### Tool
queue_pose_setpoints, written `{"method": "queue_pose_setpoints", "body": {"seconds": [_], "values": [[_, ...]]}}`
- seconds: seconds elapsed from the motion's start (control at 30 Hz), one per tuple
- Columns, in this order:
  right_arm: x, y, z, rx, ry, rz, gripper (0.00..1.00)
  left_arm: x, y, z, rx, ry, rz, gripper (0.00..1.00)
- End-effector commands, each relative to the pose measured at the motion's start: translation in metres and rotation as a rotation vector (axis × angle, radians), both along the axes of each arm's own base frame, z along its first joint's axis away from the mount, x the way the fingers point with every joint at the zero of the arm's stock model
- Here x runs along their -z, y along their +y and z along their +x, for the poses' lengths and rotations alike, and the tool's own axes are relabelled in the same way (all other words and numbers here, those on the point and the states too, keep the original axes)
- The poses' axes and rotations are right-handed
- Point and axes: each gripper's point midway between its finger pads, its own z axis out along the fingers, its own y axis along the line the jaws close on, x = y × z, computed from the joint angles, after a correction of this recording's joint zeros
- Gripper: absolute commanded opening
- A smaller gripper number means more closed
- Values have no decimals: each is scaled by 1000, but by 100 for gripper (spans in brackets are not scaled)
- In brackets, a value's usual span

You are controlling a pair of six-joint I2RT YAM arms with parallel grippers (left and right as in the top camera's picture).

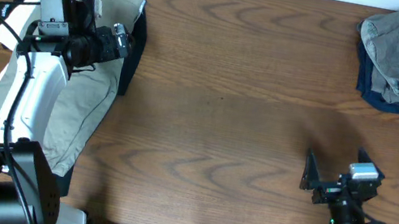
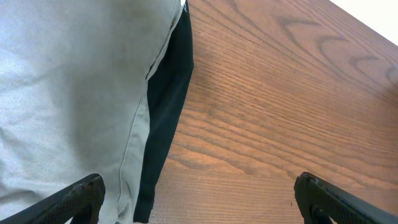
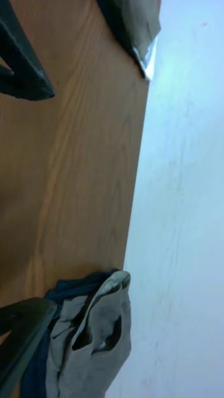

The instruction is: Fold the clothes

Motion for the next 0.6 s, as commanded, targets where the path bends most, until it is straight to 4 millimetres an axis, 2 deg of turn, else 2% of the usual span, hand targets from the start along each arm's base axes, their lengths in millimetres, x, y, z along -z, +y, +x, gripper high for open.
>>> {"method": "queue_pose_setpoints", "body": {"seconds": [0.0, 0.17, 0.33, 0.57], "values": [[11, -3, -1, 21, -13, -23, 99, 8, 0, -2, 11, 15, -1, 98], [31, -8, 1, 51, 9, -18, 99, 8, 0, -2, 11, 15, -1, 98], [30, -21, 4, 127, -15, -23, 99, 8, 0, -2, 11, 15, -1, 98], [30, -20, 4, 123, -17, -23, 99, 8, 0, -2, 11, 15, -1, 98]]}}
